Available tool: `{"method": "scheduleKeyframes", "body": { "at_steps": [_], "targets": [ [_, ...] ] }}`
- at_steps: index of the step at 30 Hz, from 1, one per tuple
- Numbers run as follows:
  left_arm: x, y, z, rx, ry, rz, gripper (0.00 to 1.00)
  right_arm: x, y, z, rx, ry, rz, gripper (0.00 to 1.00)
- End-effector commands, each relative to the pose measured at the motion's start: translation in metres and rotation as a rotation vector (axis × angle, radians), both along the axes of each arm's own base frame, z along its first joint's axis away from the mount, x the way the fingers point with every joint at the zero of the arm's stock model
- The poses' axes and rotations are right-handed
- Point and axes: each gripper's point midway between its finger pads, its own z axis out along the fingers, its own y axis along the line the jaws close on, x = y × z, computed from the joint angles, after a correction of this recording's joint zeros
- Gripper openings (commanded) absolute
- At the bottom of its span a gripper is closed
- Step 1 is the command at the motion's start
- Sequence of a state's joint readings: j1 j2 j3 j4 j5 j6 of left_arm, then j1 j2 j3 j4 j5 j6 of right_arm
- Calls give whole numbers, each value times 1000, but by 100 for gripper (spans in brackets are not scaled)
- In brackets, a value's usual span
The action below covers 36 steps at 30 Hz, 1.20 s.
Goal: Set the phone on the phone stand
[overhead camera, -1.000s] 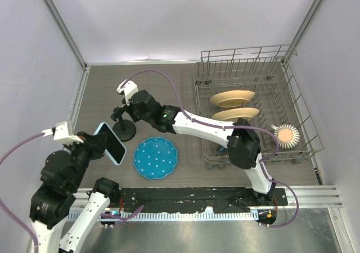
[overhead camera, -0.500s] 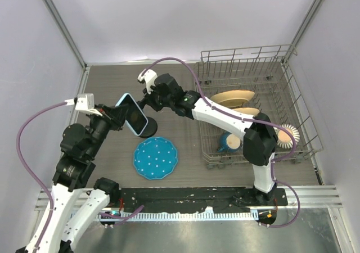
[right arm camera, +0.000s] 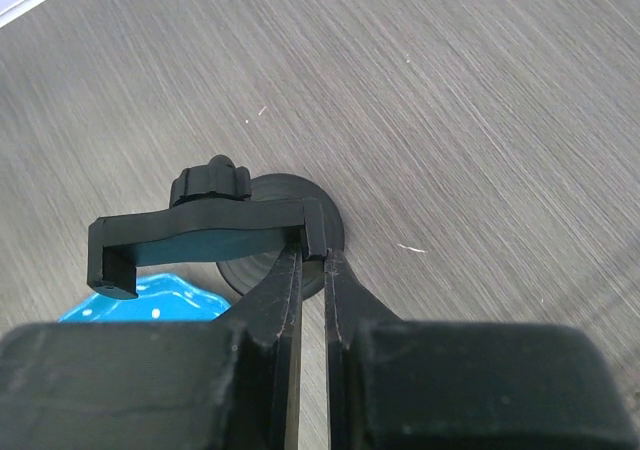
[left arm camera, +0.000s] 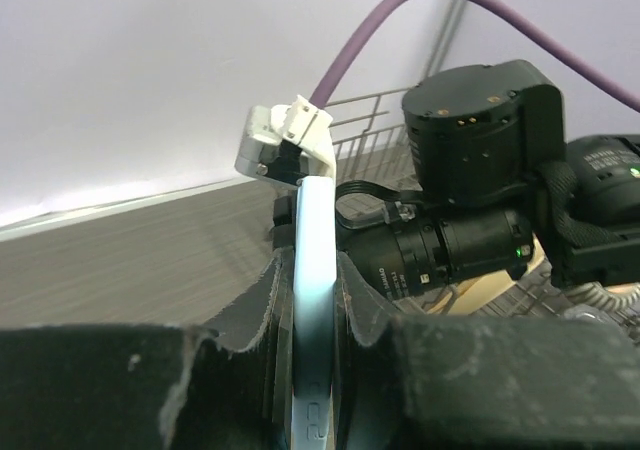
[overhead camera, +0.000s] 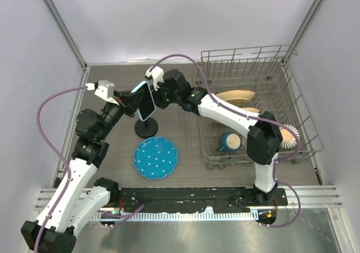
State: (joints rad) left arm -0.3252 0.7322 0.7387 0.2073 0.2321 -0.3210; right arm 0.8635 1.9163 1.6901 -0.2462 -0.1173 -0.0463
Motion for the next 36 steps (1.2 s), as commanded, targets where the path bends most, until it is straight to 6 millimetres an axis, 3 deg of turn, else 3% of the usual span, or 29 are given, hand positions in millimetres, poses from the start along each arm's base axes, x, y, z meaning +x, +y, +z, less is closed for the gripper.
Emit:
{"method": "scheduleKeyframes", "body": {
  "at_steps": [1,3,9,11,12,15,17,18,19,22,25,32,36],
  "targets": [
    [-21,-24,43,6,-231,-212,0,-27,3,32,66,-12,180,1],
    [-24,-30,40,9,-231,-280,0,-28,1,31,63,-17,210,1],
    [-31,-8,42,12,-211,-186,0,-19,-1,39,98,-2,202,1],
    [-30,12,48,-3,-218,-60,0,-20,1,39,107,12,188,1],
    [-39,24,53,-23,-226,-1,0,-19,2,39,112,14,185,1],
    [-43,56,49,-64,-181,175,0,-18,2,43,143,39,141,3],
    [-60,75,56,-85,-200,257,0,-18,2,45,166,53,111,12],
    [-62,78,45,-68,-157,273,0,-21,1,47,182,43,110,14],
    [-75,85,51,-73,-180,292,0,-22,0,49,191,37,110,16],
    [-87,102,46,-66,-158,372,0,-25,-3,52,217,17,102,24],
    [-91,109,45,-66,-165,410,0,-26,-5,55,222,2,103,29],
    [-84,101,30,-36,-120,377,0,-26,-12,60,214,-57,89,40],
    [-84,100,26,-41,-113,370,0,-20,-7,59,200,-75,92,41]
  ]
}}
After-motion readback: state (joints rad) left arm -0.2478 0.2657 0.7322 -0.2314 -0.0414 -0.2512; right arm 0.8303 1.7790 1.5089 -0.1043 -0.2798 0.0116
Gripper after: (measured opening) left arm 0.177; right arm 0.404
